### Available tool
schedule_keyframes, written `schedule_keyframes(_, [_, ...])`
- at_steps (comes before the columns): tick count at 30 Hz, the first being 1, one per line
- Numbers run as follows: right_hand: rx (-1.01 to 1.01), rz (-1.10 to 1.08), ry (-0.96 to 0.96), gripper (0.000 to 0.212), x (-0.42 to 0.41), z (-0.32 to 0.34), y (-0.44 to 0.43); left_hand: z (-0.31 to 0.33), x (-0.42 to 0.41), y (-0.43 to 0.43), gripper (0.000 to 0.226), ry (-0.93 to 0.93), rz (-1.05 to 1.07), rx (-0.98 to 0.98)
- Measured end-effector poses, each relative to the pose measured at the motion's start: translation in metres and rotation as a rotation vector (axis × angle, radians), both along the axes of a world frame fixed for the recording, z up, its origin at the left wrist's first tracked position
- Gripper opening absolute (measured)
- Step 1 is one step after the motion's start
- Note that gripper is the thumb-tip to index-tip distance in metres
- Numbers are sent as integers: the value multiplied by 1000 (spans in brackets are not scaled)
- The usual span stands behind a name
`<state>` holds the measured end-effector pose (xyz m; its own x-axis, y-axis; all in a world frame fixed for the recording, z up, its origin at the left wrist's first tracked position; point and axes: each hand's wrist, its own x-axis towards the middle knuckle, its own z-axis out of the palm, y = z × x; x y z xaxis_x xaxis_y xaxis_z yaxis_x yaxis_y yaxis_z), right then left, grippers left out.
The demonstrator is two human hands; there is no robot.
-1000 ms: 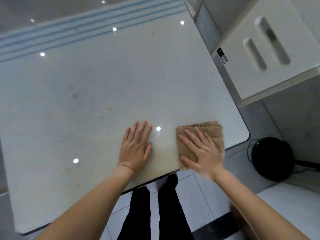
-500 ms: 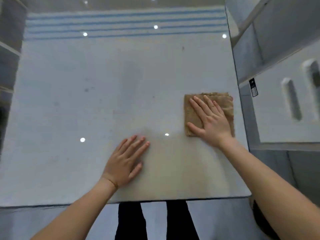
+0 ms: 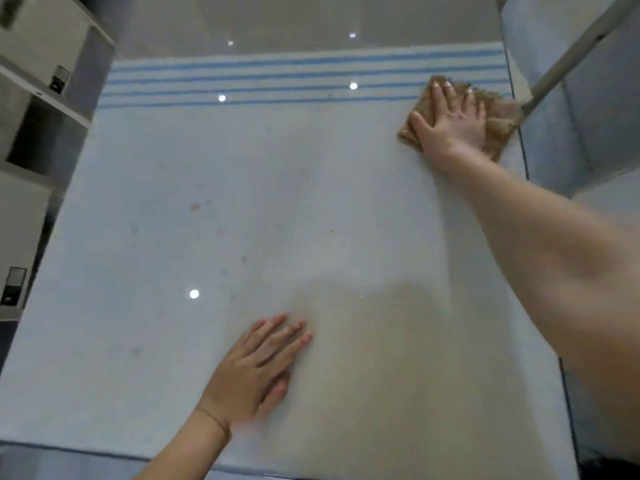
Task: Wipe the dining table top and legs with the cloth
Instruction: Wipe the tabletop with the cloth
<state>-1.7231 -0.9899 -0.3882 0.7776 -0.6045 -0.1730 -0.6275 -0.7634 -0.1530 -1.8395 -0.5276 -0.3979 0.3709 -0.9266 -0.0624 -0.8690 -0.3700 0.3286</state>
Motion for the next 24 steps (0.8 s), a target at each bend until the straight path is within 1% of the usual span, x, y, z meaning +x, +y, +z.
schedule_keyframes(2, [3,131,11,71,-12,4,21,1,-1,0,64,5,5,14])
schedule_keyframes(4, [31,309,-23,74,-51,7,58,3,-2,-2,63,-6,11,18])
schedule_keyframes(7, [105,597,-22,73,-156,10,127,5,-1,-2,63,-3,13,36])
schedule_keyframes(11, [113,928,28,81,-314,12,198,7,0,-3,63,-18,1,49])
schedule_keyframes(12, [112,998,42,82,-337,13,203,6,0,-3,62,-17,-5,51])
schedule_keyframes(14, [130,1097,51,79,-347,14,197,5,1,-2,62,-12,-10,61])
schedule_keyframes(16, [146,1098,41,77,-321,13,177,4,1,0,62,1,-4,67])
schedule_keyframes(17, [127,1049,13,77,-299,10,164,4,1,0,62,3,-1,66])
schedule_keyframes(21, [33,666,-67,72,-173,0,102,5,1,-2,60,16,20,26])
schedule_keyframes(24, [-18,422,-100,70,-73,-3,58,5,1,-2,60,25,29,15])
